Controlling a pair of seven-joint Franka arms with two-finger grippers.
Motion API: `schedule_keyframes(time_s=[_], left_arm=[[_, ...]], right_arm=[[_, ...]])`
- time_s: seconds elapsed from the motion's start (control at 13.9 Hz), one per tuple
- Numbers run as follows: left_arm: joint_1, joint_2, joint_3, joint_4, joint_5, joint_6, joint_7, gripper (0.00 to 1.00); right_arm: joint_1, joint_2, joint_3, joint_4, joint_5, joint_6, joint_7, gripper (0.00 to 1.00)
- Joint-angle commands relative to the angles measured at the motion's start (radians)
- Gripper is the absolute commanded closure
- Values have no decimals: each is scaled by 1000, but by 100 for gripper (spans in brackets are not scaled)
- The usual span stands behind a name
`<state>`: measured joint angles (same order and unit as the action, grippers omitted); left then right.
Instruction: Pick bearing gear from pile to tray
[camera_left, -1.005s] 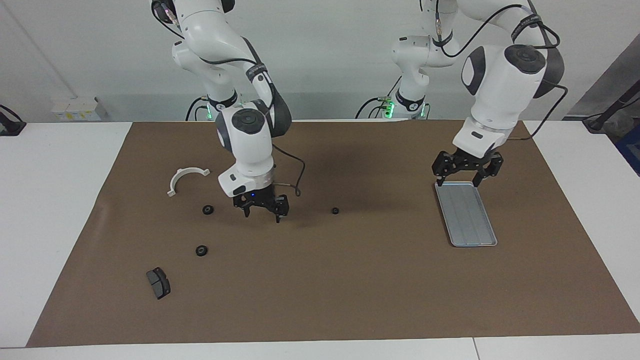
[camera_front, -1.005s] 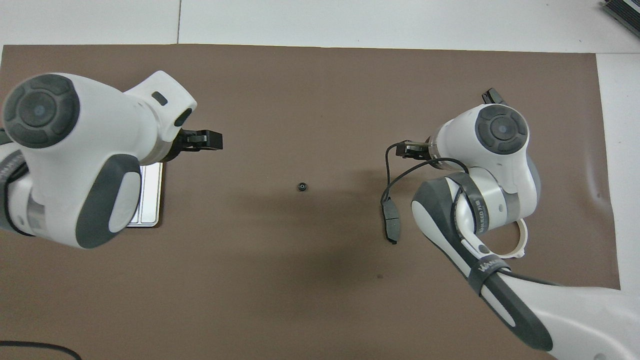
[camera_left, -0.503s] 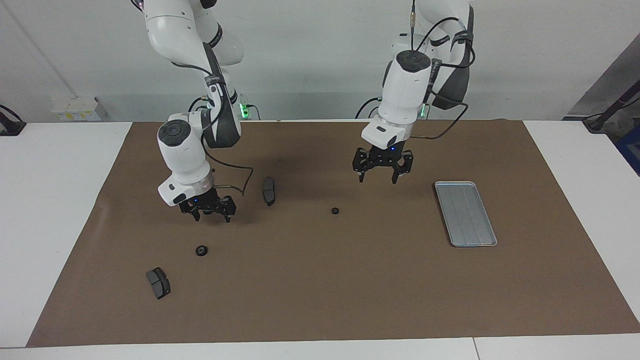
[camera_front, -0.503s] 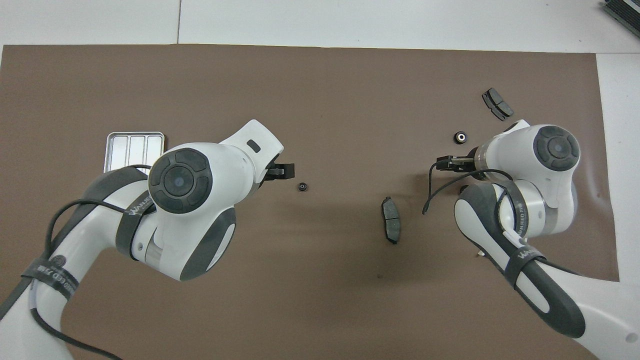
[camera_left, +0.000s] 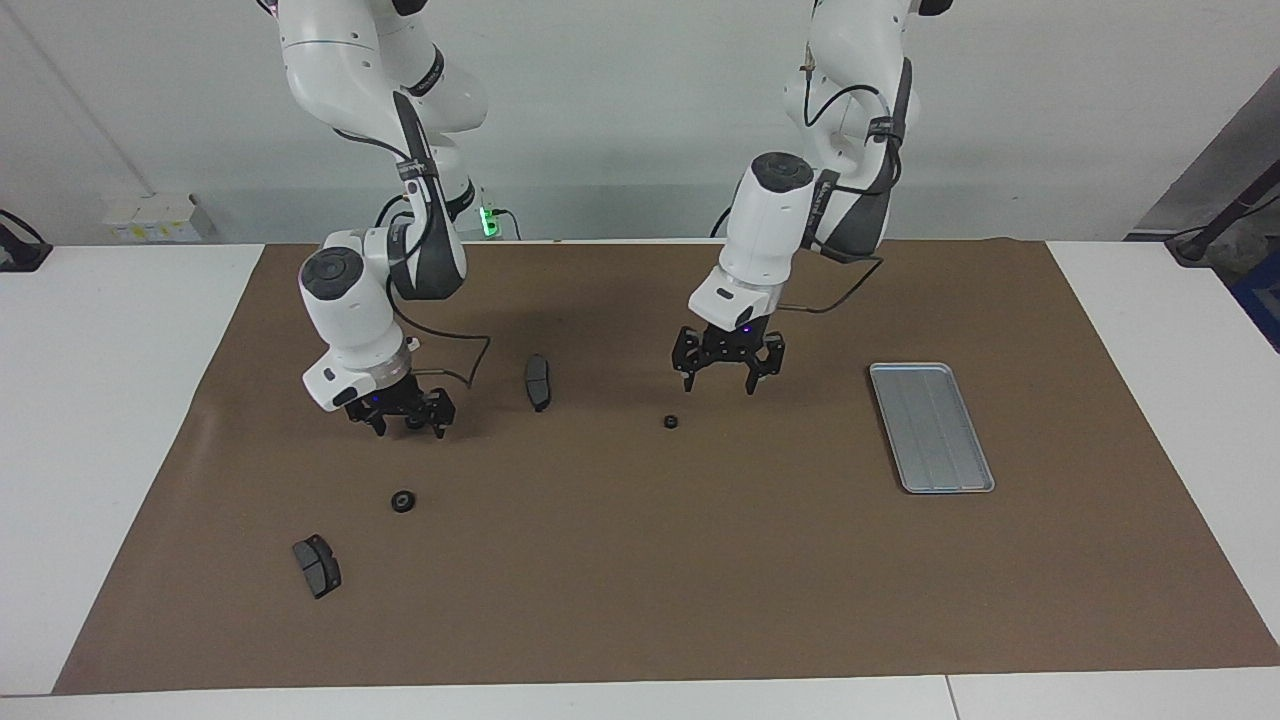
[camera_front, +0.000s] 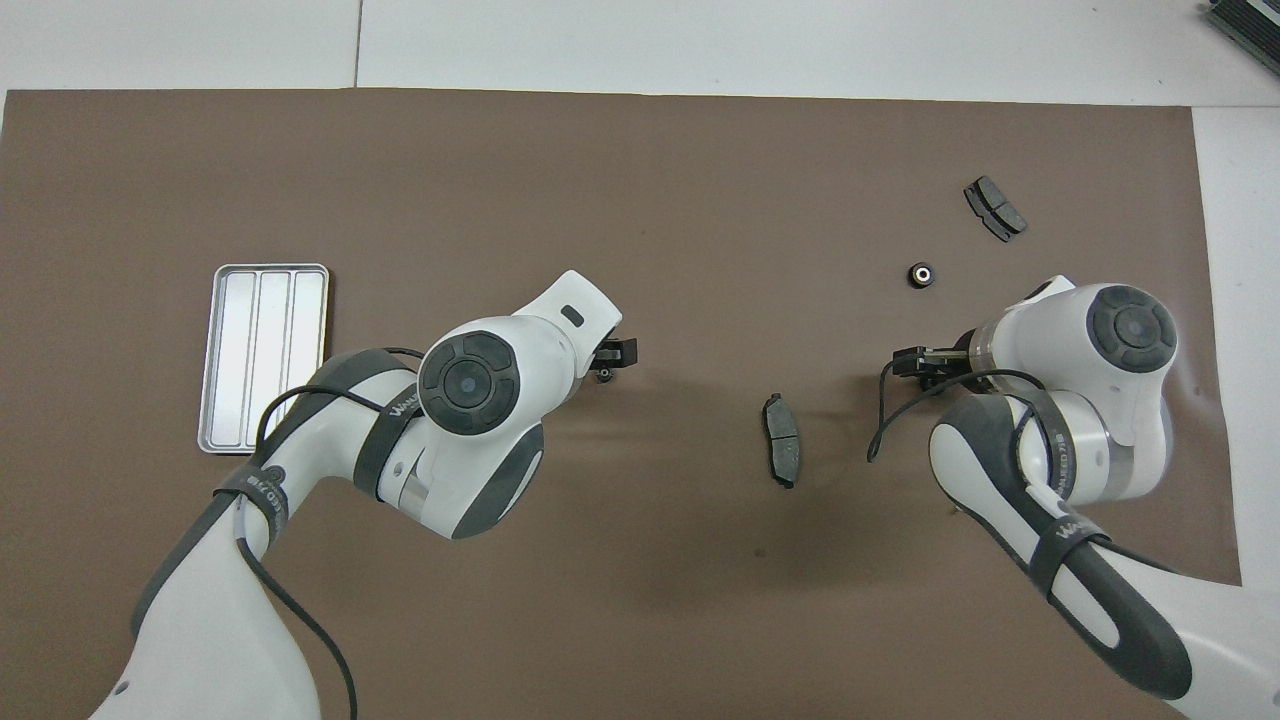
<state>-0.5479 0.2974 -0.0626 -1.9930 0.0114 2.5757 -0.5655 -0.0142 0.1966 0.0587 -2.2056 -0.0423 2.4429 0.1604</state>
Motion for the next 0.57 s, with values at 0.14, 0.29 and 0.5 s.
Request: schedule_keyframes(time_s=[0.14,0.29,0.5], left_arm=[[-50,63,20,20,5,50,-11,0],[-60,72,20,22,5,50,-11,0],[-70,104,21,54,27,40,-10,0]], right_arm=[[-16,-37,15,-65,27,31,-41,22],[-15,-36,15,-68,27,57,-41,29],[-16,-34,15,-68,27,65,-41,64]])
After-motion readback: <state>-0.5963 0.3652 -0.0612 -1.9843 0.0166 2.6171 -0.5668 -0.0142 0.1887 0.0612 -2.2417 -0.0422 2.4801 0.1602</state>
